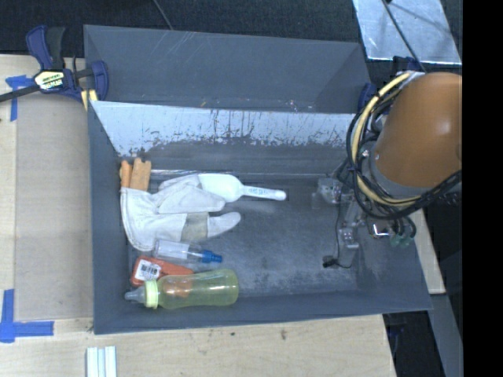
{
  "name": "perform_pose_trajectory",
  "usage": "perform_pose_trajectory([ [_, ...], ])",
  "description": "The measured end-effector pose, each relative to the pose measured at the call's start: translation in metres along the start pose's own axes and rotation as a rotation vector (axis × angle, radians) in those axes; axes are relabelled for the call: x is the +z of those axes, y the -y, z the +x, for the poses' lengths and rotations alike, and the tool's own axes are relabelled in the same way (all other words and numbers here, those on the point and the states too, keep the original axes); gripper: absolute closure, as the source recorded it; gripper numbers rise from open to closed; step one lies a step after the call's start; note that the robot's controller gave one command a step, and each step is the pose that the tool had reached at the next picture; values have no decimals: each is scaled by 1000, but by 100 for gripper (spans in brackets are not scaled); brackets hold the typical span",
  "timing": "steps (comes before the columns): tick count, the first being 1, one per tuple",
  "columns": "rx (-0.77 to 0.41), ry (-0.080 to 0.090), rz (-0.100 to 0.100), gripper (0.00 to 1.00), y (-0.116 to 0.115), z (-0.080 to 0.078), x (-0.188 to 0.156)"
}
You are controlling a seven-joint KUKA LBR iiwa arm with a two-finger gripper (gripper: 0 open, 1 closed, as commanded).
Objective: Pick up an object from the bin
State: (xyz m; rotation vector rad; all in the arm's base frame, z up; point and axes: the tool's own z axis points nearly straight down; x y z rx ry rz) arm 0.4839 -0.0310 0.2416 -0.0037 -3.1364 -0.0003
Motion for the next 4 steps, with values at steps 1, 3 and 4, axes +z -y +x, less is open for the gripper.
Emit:
perform_pose_trajectory([
  [1,-1,9,0,0,0,-1,-4],
  [3,-52,14,-2,0,-63,-69,77],
  [4,-37,10,0,0,-77,-81,115],
])
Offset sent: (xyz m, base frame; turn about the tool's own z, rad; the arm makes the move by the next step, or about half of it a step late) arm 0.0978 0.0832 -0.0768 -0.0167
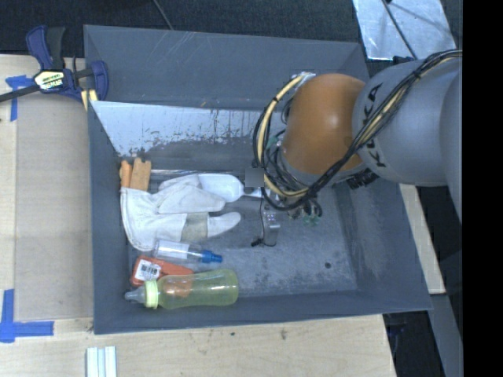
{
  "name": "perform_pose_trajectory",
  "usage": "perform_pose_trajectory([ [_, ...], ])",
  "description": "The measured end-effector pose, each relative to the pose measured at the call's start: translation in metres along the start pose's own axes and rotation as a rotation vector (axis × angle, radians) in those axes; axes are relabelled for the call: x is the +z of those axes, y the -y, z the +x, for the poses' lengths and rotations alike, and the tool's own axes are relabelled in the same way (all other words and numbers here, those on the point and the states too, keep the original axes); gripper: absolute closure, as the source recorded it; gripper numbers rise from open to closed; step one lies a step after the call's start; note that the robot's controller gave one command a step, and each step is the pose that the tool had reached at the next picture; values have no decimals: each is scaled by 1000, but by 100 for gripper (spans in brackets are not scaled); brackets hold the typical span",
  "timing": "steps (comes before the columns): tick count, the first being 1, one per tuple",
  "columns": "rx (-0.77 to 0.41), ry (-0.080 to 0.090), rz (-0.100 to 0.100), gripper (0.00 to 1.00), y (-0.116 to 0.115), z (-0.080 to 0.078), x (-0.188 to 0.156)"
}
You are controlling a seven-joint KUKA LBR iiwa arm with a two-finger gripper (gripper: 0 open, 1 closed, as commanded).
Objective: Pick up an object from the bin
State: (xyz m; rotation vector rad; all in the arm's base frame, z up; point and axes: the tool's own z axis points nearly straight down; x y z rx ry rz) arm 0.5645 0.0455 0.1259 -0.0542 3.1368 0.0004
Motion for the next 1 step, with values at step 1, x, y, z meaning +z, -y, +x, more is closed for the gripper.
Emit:
perform_pose_trajectory([
  [1,60,-1,0,100,-17,-15,42],
])
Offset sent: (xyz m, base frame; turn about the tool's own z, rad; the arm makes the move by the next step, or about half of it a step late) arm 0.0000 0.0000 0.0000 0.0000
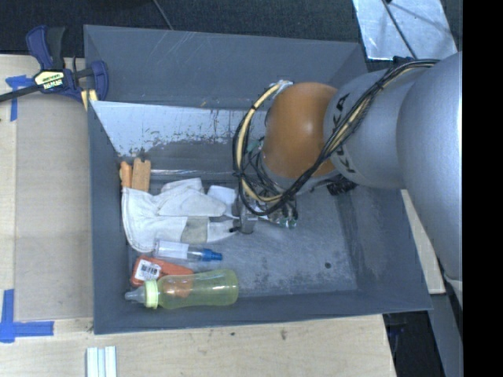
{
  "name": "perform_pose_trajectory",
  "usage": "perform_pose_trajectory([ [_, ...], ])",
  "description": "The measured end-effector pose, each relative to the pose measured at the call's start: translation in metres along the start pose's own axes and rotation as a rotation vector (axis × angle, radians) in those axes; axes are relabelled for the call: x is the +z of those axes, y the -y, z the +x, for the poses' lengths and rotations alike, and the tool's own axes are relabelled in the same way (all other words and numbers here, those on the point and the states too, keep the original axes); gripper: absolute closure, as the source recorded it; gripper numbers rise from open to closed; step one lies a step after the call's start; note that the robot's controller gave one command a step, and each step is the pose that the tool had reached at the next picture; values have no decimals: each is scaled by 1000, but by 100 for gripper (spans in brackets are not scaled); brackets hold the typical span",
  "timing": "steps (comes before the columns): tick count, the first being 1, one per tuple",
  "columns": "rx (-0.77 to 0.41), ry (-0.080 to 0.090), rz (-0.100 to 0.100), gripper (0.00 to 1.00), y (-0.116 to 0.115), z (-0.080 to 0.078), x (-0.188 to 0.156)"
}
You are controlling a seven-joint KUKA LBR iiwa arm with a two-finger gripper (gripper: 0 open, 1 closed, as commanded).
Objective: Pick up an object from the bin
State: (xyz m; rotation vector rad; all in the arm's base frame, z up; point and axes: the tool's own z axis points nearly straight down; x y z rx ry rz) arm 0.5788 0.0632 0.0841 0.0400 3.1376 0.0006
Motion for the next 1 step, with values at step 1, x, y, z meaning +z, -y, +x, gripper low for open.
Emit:
perform_pose_trajectory([
  [1,0,0,0,100,0,0,0],
])
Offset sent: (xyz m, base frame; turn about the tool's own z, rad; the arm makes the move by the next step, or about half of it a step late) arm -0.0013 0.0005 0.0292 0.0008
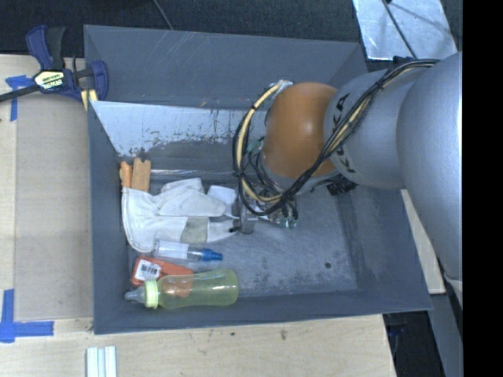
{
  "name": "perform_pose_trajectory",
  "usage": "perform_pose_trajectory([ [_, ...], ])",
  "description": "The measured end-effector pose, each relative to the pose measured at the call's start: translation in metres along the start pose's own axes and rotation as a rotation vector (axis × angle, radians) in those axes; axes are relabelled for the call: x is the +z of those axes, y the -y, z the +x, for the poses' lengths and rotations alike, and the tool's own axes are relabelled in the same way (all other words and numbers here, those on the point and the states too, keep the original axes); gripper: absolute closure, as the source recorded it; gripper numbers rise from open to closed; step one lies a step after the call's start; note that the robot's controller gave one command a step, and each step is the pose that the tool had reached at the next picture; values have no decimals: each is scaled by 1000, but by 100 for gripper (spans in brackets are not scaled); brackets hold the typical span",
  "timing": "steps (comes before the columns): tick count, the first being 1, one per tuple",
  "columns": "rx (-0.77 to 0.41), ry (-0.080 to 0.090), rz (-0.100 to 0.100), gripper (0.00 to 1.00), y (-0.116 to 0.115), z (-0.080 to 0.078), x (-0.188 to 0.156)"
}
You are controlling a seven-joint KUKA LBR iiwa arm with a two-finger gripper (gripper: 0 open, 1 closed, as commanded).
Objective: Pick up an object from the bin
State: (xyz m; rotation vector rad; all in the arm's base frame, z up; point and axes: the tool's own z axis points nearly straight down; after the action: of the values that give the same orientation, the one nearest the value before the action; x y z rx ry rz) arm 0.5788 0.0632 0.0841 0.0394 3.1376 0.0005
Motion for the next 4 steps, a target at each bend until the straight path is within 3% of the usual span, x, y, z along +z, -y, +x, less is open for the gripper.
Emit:
perform_pose_trajectory([
  [1,0,-1,0,100,0,1,-20],
  [2,-19,-1,0,100,6,13,-30],
  [3,-36,-3,0,100,16,2,-46],
  [4,-57,-1,0,0,11,9,-43],
])
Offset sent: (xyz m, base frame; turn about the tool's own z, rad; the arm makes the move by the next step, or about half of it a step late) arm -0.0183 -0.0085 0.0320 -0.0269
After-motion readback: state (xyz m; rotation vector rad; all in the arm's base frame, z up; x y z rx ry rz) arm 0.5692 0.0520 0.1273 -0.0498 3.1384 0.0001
